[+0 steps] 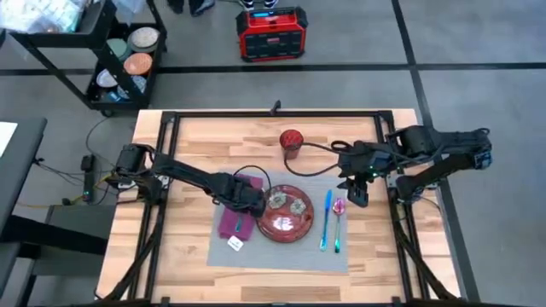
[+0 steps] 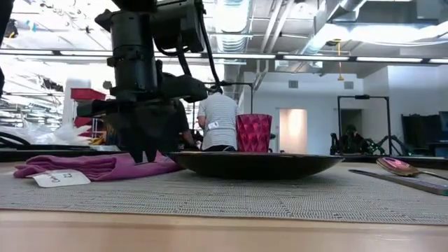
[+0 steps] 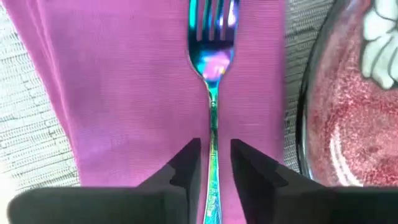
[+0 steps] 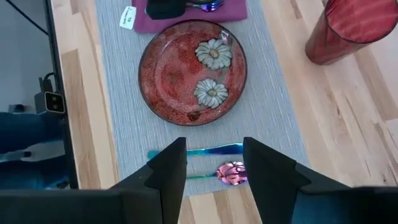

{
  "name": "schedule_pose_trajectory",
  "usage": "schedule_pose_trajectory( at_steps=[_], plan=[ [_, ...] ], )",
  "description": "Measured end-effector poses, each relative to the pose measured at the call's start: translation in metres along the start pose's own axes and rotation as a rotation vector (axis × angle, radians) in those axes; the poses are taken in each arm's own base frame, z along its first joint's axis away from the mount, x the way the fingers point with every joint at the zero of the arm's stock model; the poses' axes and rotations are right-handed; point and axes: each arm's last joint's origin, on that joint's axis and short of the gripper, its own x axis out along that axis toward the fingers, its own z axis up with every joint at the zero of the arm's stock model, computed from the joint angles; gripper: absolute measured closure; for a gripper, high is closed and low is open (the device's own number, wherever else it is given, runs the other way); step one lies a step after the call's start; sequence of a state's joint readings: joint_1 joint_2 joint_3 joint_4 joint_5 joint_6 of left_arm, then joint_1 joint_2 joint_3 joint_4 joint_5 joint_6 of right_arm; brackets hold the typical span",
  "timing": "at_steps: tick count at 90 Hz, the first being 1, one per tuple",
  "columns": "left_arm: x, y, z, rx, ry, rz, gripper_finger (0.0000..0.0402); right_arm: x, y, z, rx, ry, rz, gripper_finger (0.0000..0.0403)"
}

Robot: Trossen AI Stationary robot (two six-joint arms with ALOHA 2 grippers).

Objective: Set table place
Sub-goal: Put the blue fork on top of the purple napkin, then move the red cup to the top right of the table

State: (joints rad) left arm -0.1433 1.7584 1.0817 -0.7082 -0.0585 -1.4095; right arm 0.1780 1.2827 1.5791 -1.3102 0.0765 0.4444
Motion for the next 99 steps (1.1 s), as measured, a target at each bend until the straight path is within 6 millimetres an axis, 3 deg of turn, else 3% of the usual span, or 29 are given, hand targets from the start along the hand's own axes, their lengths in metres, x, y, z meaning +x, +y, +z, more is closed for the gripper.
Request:
schedule_pose_trajectory(
  at_steps=[7, 14, 22, 28, 44, 50, 59, 70, 89, 99],
  plan=[
    [0.0, 0.0, 0.0, -0.002, 0.001, -0.002, 0.0302, 0.0, -0.001, 0.0, 0.001, -0.01, -0.022, 0.0257],
    [-0.003, 0.0, 0.0, -0.002, -0.004, -0.011, 0.0293, 0.004, -0.004, 0.001, 0.003, -0.067, -0.15, 0.0258],
    [-0.015, 0.001, 0.004, -0.011, -0.036, -0.047, 0.0288, 0.019, -0.014, -0.001, 0.061, -0.114, -0.354, 0.0271],
    [-0.028, 0.003, 0.01, -0.01, -0.082, -0.084, 0.0288, 0.035, -0.023, -0.004, 0.085, -0.098, -0.415, 0.0291],
    [-0.073, 0.021, 0.029, 0.068, -0.269, -0.124, 0.0288, 0.091, -0.042, -0.005, 0.045, -0.077, -0.256, 0.0332],
    [-0.087, 0.037, 0.035, 0.107, -0.314, -0.049, 0.0288, 0.108, -0.05, -0.003, 0.049, -0.078, -0.19, 0.0335],
    [-0.097, 0.067, 0.037, 0.103, -0.323, 0.149, 0.0288, 0.114, -0.063, -0.007, 0.132, -0.035, -0.188, 0.0335],
    [-0.089, 0.091, 0.031, 0.101, -0.301, 0.254, 0.0288, 0.115, -0.074, -0.014, 0.202, 0.053, -0.26, 0.0339],
    [-0.043, 0.095, 0.016, 0.16, -0.228, -0.005, 0.0288, 0.124, -0.082, -0.018, 0.224, 0.154, -0.307, 0.0395],
    [-0.028, 0.103, 0.011, 0.097, -0.21, -0.023, 0.0288, 0.137, -0.078, -0.018, 0.241, 0.202, -0.292, 0.0401]
  ],
)
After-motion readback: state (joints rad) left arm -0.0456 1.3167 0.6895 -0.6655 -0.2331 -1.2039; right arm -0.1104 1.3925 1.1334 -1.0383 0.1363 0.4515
